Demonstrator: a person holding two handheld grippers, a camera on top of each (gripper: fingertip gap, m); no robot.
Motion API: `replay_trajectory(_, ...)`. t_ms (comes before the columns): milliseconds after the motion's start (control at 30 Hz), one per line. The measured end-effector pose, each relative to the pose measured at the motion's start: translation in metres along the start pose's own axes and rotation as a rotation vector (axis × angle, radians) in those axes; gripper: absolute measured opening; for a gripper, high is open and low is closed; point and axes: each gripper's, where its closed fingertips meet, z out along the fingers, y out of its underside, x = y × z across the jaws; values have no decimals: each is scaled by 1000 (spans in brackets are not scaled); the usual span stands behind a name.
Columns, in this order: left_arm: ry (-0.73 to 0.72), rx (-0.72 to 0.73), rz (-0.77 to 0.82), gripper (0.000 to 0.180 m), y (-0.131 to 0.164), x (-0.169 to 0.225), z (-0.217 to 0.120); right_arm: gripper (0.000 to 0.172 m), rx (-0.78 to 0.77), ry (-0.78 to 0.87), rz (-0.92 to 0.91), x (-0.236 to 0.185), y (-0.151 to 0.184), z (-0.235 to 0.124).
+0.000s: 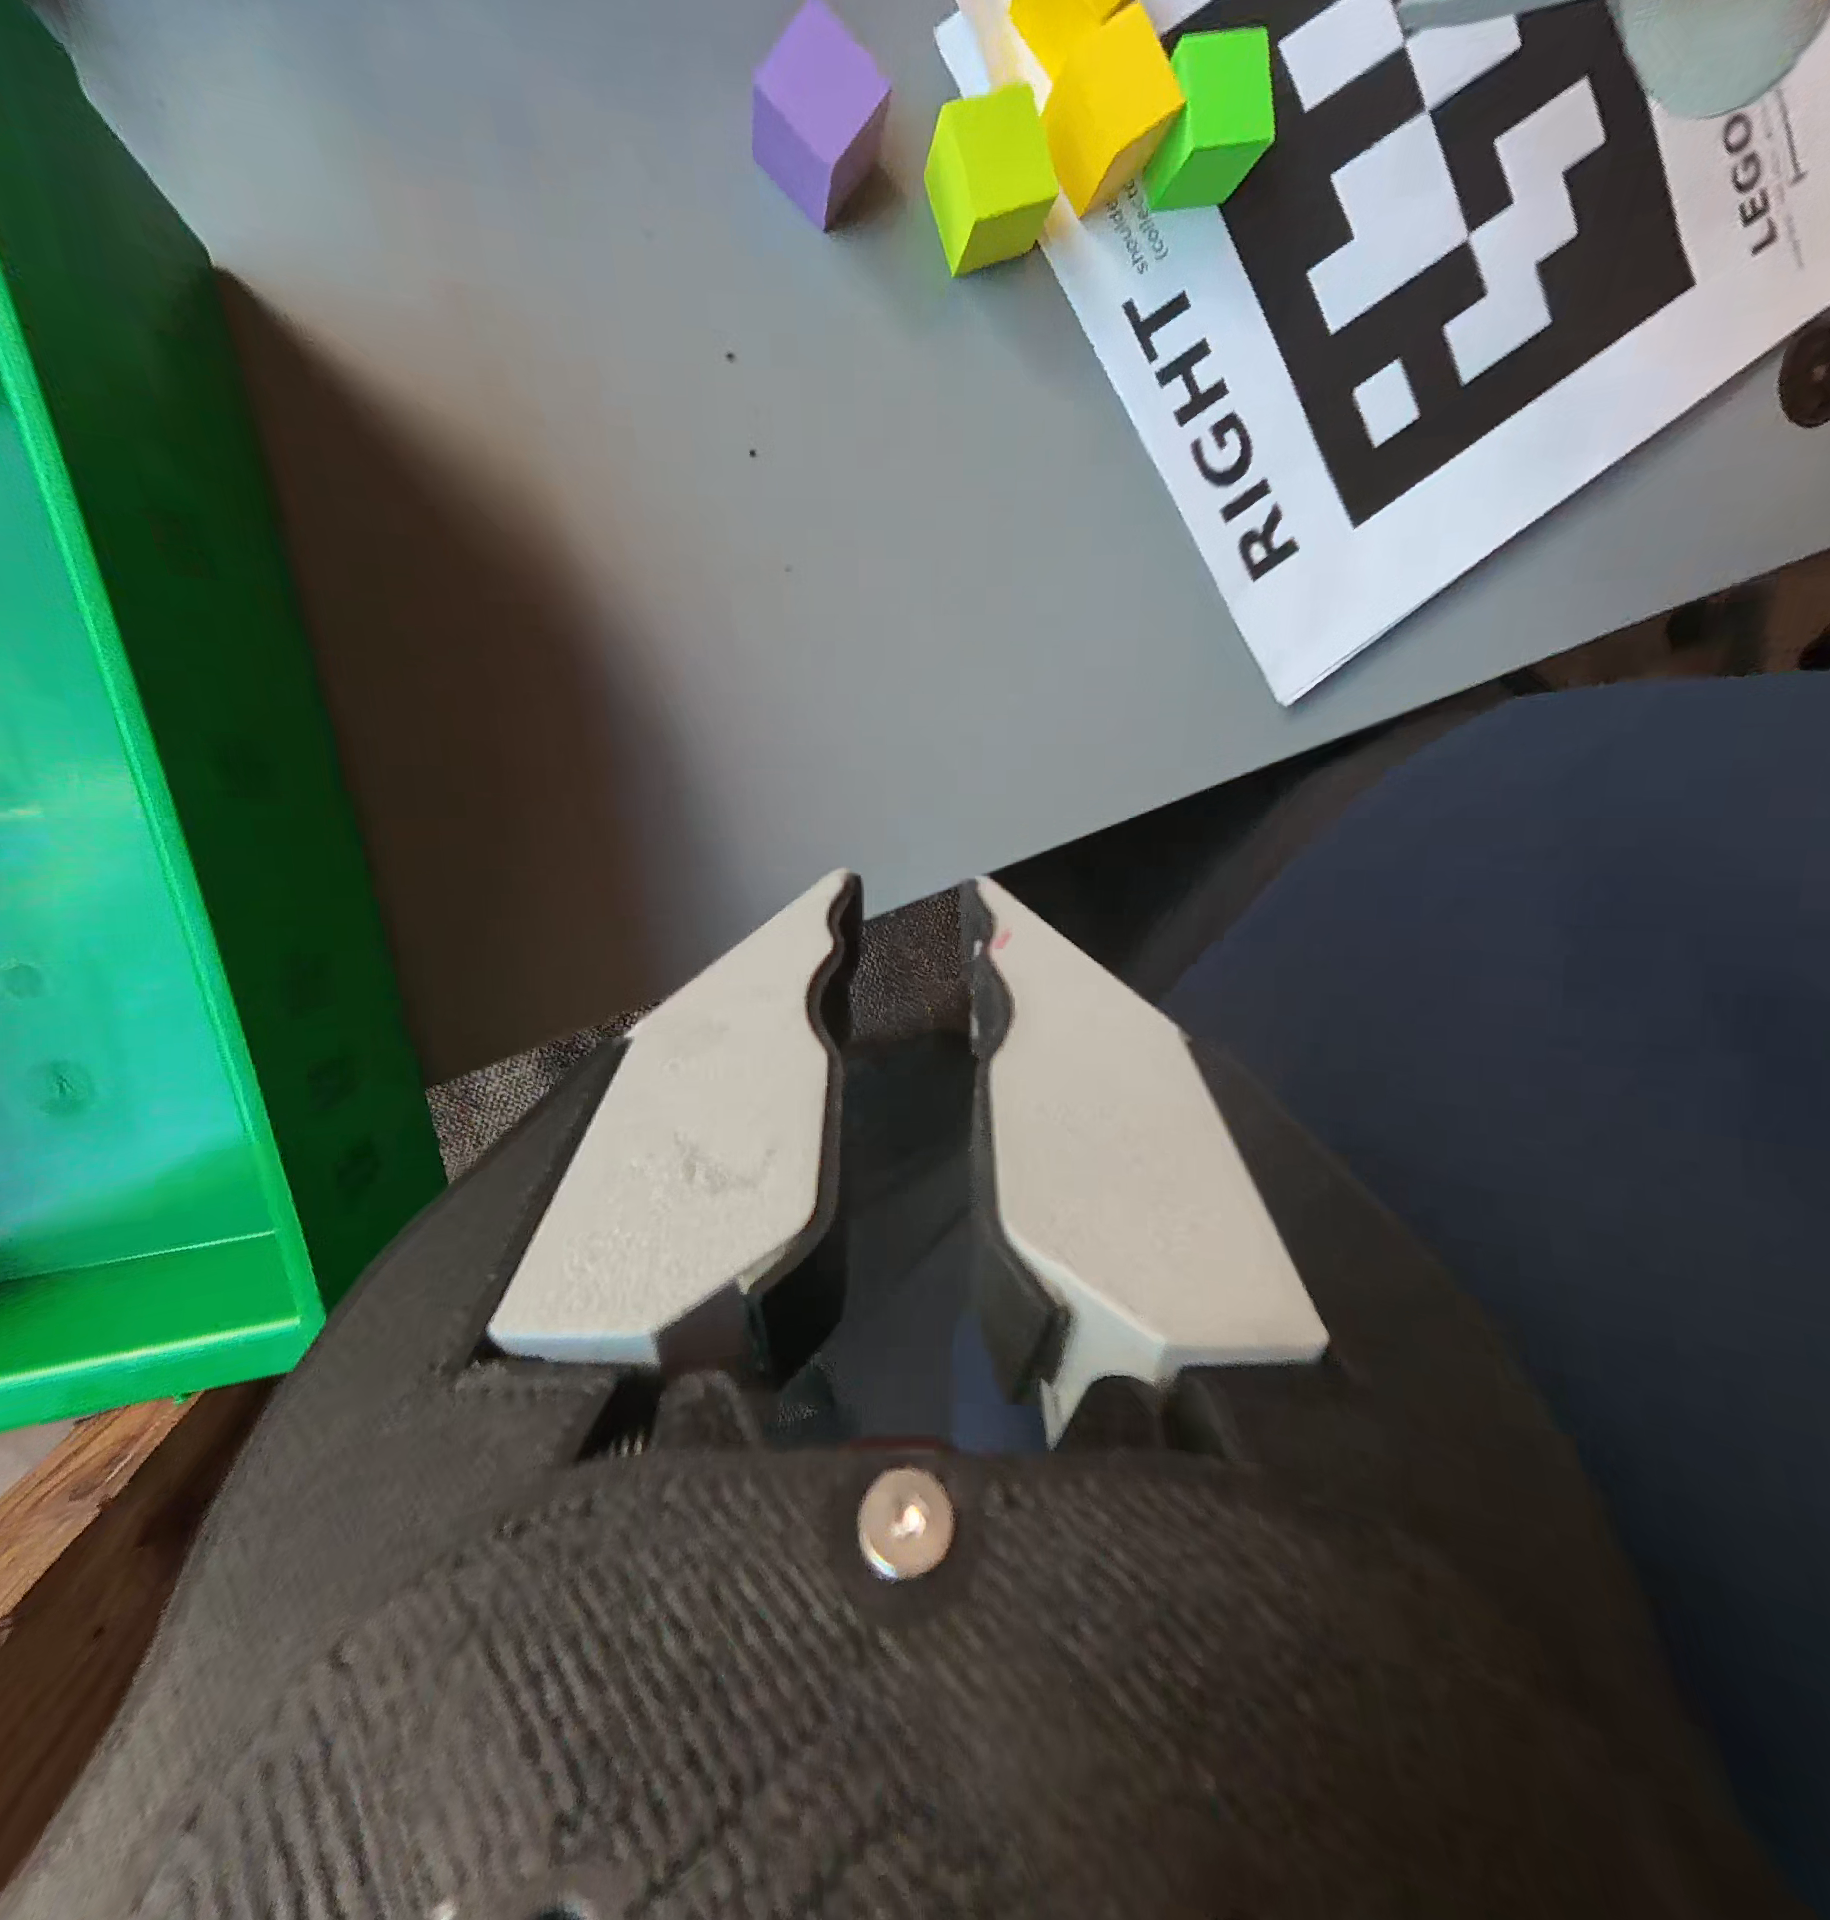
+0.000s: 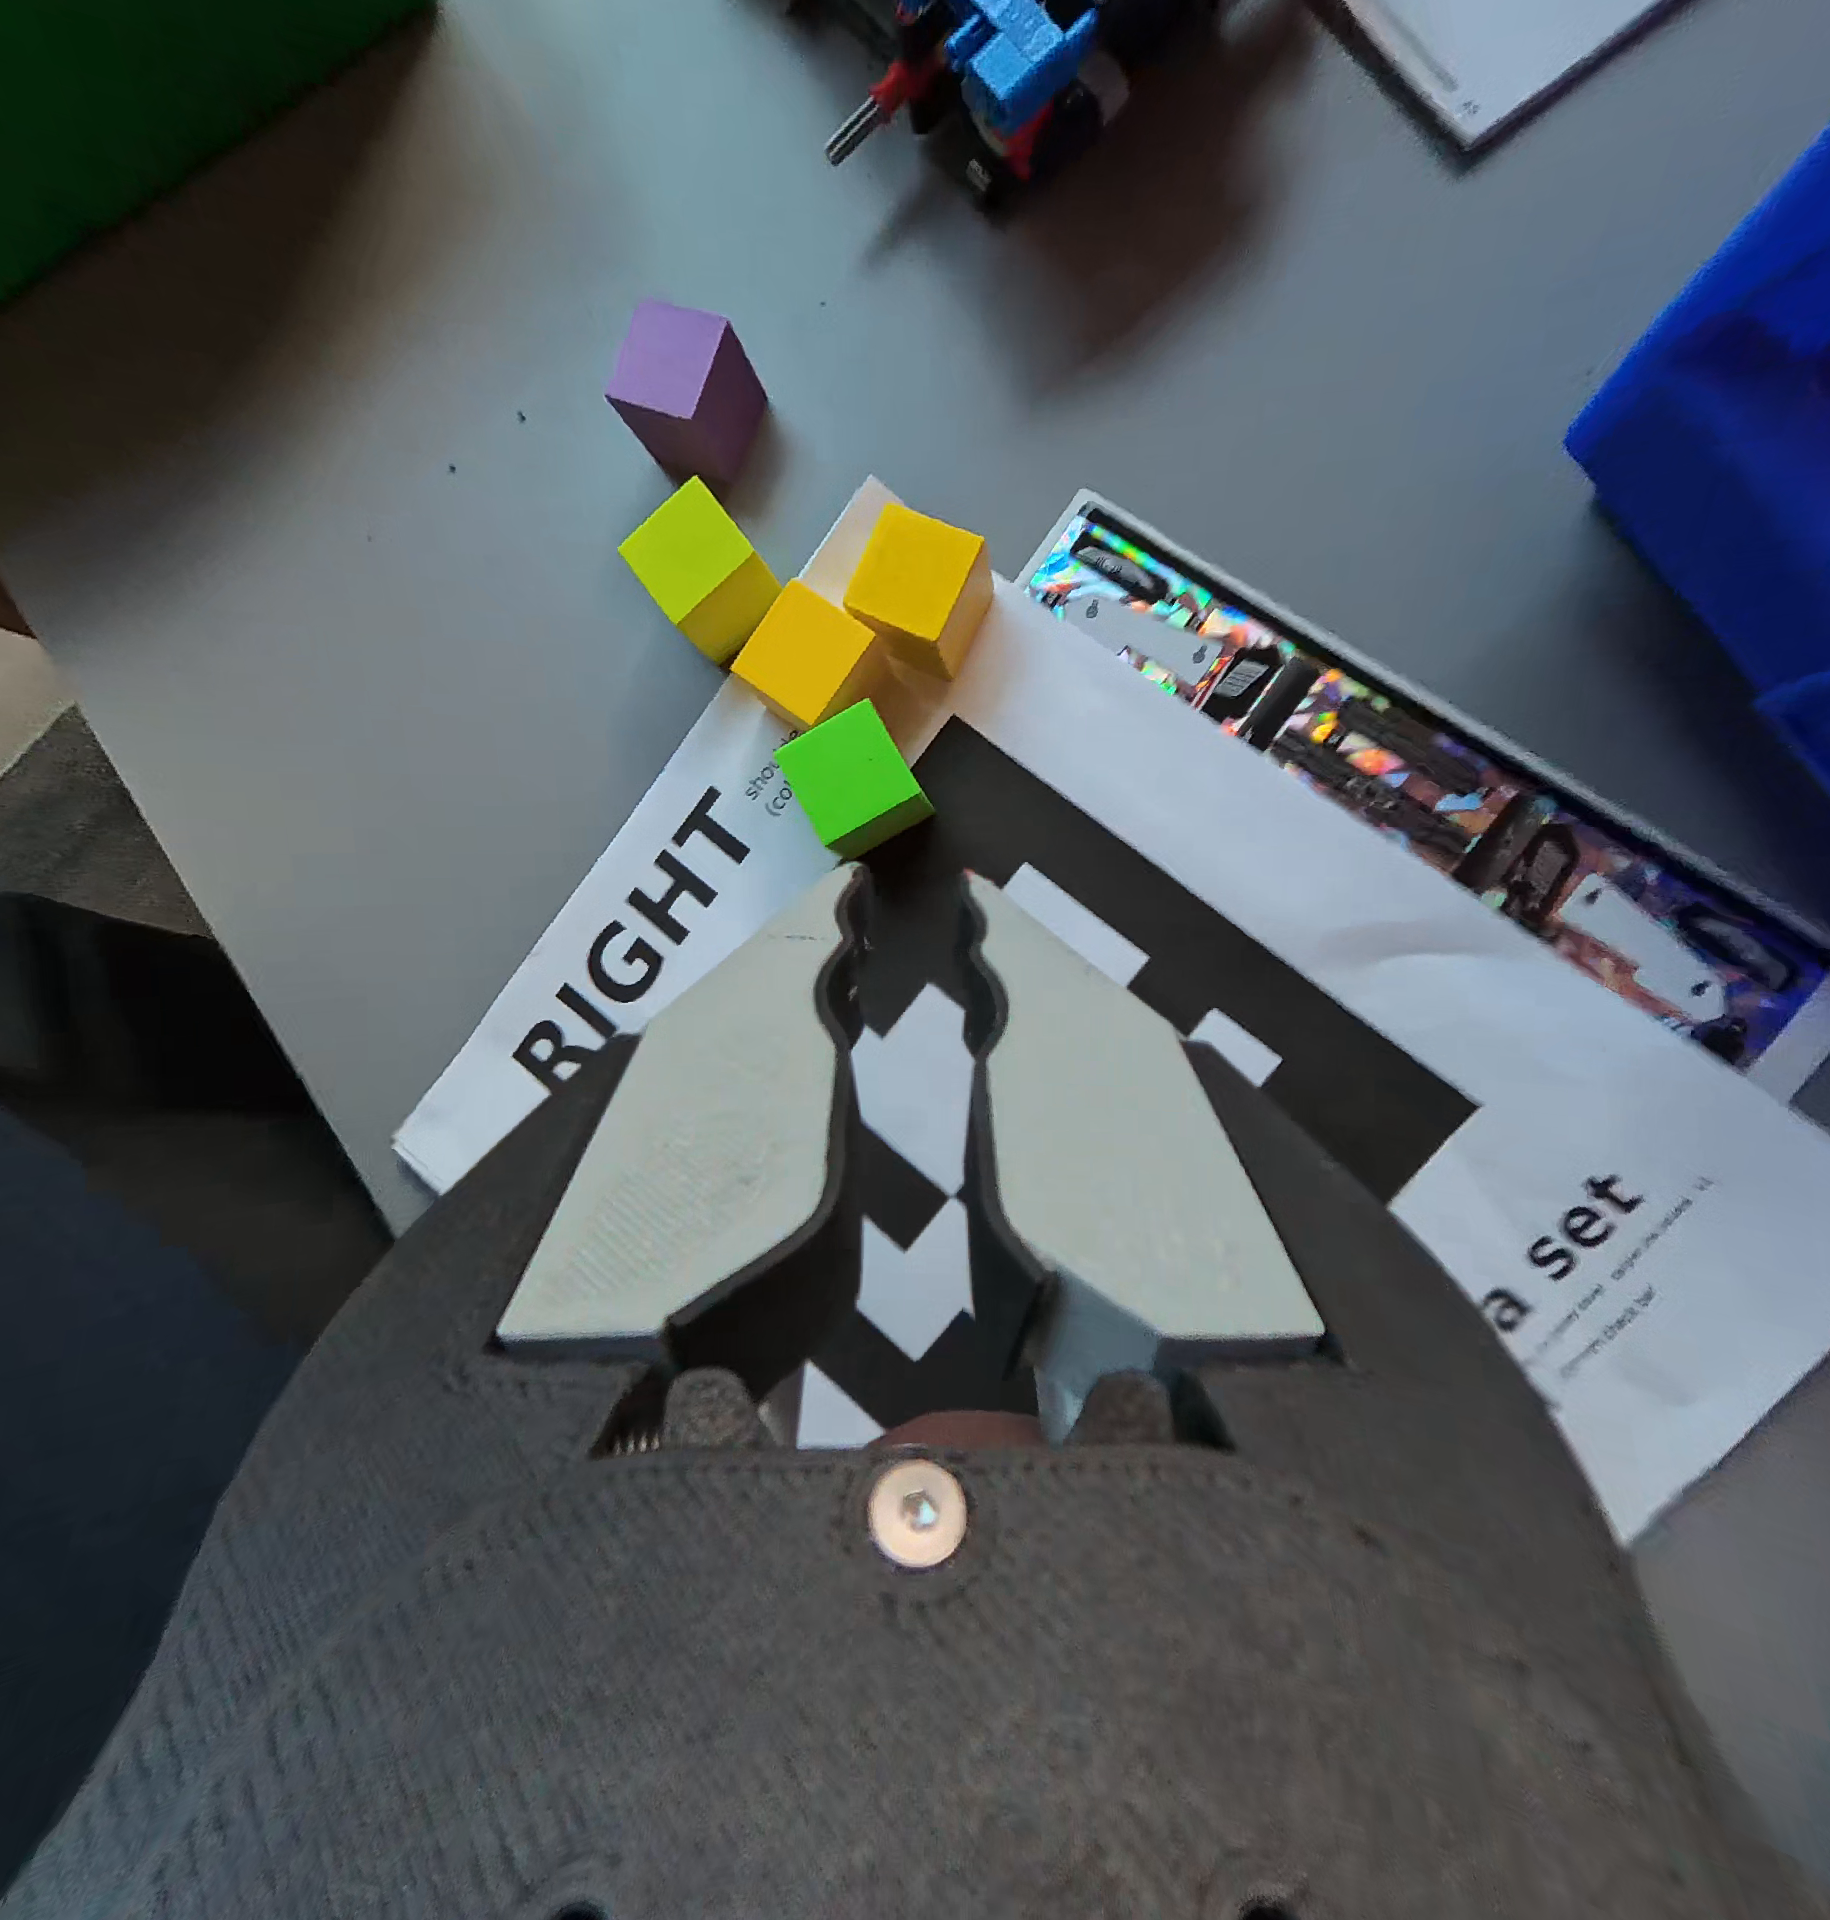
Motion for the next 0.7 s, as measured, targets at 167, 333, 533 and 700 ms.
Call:
replay_trajectory(167,-26,20,43,0,-15,6,5,0,65,254,-380,20,-35,-20)
replay_trajectory(333,-93,40,175,0,-25,-7,11,53,-17,291,-306,21,-40,-13)
replay_trajectory(533,149,109,240,21,-40,6,6,0,-118,164,-227,-32,-37,-12)
replay_trajectory(700,202,157,348,33,-44,-8,3,52,-117,233,-99,-63,-40,-22)
